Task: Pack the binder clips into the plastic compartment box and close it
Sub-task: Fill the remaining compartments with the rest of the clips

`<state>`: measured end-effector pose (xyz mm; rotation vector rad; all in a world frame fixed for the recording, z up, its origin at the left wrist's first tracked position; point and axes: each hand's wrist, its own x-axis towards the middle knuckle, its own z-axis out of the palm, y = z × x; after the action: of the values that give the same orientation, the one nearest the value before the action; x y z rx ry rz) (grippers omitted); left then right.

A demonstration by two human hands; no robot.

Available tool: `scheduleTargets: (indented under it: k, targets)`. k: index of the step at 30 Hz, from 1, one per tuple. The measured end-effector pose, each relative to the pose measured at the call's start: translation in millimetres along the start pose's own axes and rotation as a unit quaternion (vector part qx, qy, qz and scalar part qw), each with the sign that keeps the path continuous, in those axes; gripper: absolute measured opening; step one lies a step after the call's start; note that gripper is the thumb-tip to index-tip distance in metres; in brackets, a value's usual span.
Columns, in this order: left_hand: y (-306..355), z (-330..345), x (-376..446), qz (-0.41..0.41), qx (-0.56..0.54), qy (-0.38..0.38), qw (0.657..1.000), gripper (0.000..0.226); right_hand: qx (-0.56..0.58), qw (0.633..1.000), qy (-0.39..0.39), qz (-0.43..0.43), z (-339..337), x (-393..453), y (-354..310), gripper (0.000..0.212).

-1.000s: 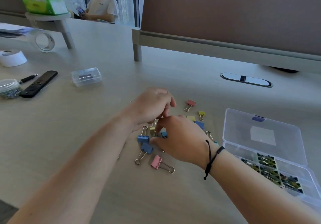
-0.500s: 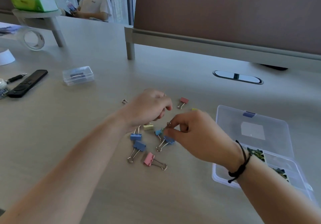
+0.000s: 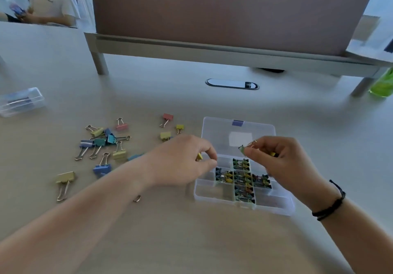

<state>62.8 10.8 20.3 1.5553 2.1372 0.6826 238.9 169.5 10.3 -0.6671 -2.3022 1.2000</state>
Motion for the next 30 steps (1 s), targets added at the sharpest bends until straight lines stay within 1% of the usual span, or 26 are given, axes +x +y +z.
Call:
scheduleTargets:
  k: [4, 10, 15, 17, 20, 24, 27, 30]
  targets:
    - [8.1, 6.9, 8.2, 0.0, 0.004, 0.012, 1.0, 0.015, 0.073, 0.997, 0.007, 0.001, 10.9, 4.4, -2.7, 0.011]
    - [10.2, 13.8, 18.8, 0.005, -0.052, 0.058, 0.997, 0.021, 0.175, 0.984, -0.017, -0.003, 40.7, 20.1, -16.4, 0.012]
    - [-4.5, 13.4, 18.8, -0.006, -0.072, 0.065, 0.995, 0.01, 0.267, 0.964, -0.018, 0.015, 42.6, 26.4, -15.7, 0.012]
    - [-8.6, 12.4, 17.4, -0.008, -0.086, 0.077, 0.993, 0.008, 0.252, 0.968, -0.008, 0.006, 38.5, 25.3, -11.4, 0.011]
    - [-7.4, 9.4, 15.7, -0.004, -0.128, 0.089, 0.988, 0.011, 0.181, 0.983, 0.001, -0.013, 29.7, 21.7, -6.1, 0.013]
    - [-1.0, 5.0, 13.5, 0.033, -0.167, 0.08, 0.982, 0.011, 0.084, 0.995, -0.033, -0.044, 20.0, 17.3, -9.5, 0.014]
    - [5.7, 3.9, 14.4, 0.041, -0.168, 0.082, 0.981, 0.01, 0.072, 0.995, -0.036, -0.056, 14.4, 17.7, -13.5, 0.01]
    - [9.6, 4.5, 17.9, 0.04, -0.152, 0.087, 0.984, 0.009, 0.063, 0.996, -0.033, -0.046, 8.3, 19.4, -10.9, 0.009]
